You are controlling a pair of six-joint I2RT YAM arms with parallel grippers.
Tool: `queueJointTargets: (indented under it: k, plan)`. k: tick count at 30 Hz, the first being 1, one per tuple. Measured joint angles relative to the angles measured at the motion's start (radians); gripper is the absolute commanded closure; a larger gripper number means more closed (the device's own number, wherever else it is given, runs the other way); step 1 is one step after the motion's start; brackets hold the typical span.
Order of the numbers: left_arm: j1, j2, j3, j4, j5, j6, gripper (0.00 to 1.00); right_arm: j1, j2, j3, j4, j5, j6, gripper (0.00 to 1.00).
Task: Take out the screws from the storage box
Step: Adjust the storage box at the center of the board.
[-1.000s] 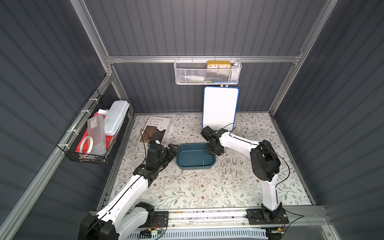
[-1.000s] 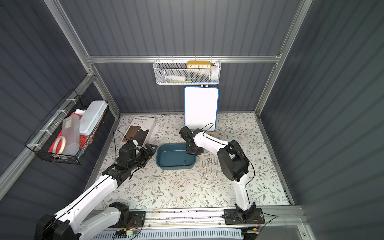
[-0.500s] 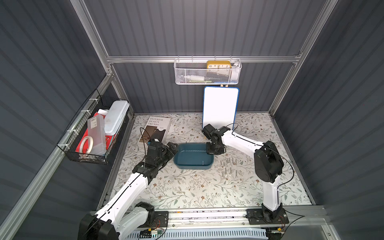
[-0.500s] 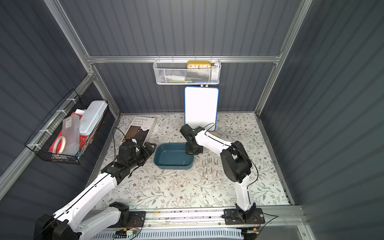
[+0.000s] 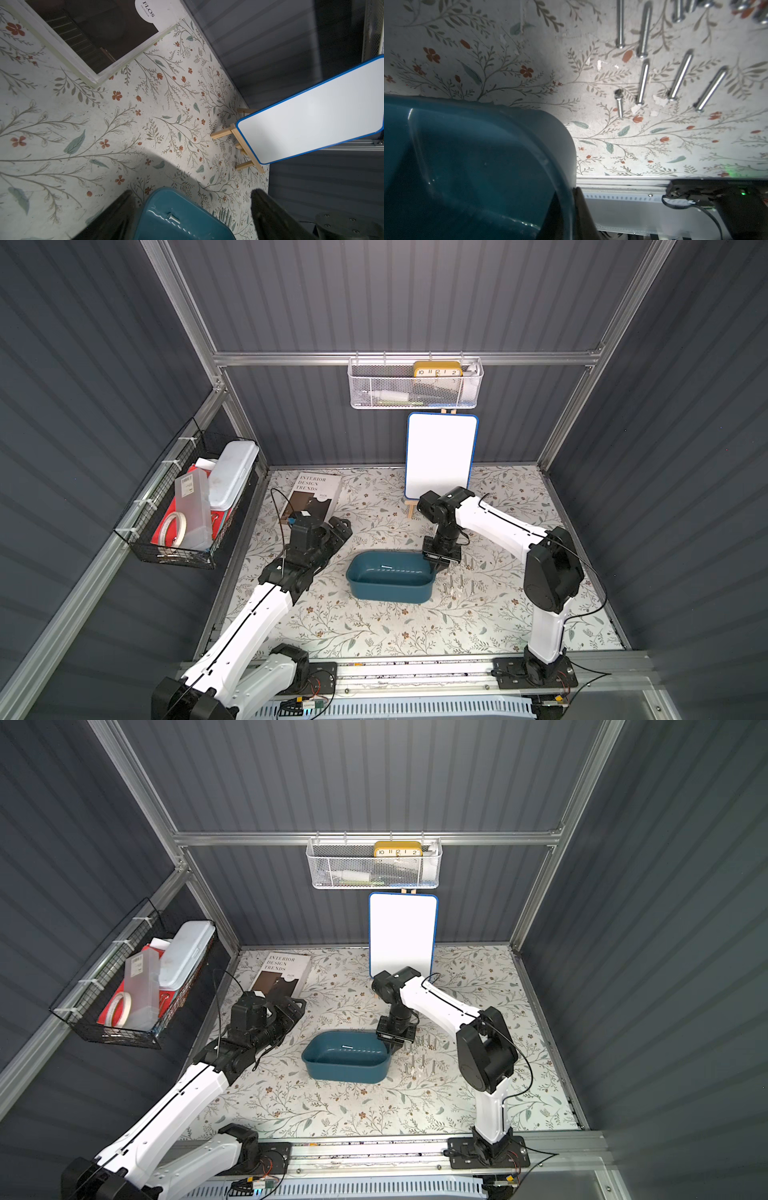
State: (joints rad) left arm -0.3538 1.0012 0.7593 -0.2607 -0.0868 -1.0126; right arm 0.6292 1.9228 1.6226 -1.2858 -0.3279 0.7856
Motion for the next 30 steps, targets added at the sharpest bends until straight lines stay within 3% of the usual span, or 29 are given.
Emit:
queueJointTargets:
  k: [9,18,22,30]
  plan:
    - [0.000,0.018,0.011,0.002,-0.004,0.000,0.10,-0.006,0.000,-0.001,0.063,-0.002,0.011,1.00]
    - [0.000,-0.002,0.011,0.002,-0.014,0.000,0.10,-0.006,0.000,-0.238,0.519,-0.084,0.105,1.00]
    - [0.000,-0.016,0.011,0.002,-0.027,-0.001,0.10,-0.006,0.000,-0.266,0.666,-0.099,0.134,1.00]
    - [0.000,-0.016,0.010,0.002,-0.042,-0.008,0.10,-0.009,0.018,-0.239,0.700,-0.052,0.071,1.00]
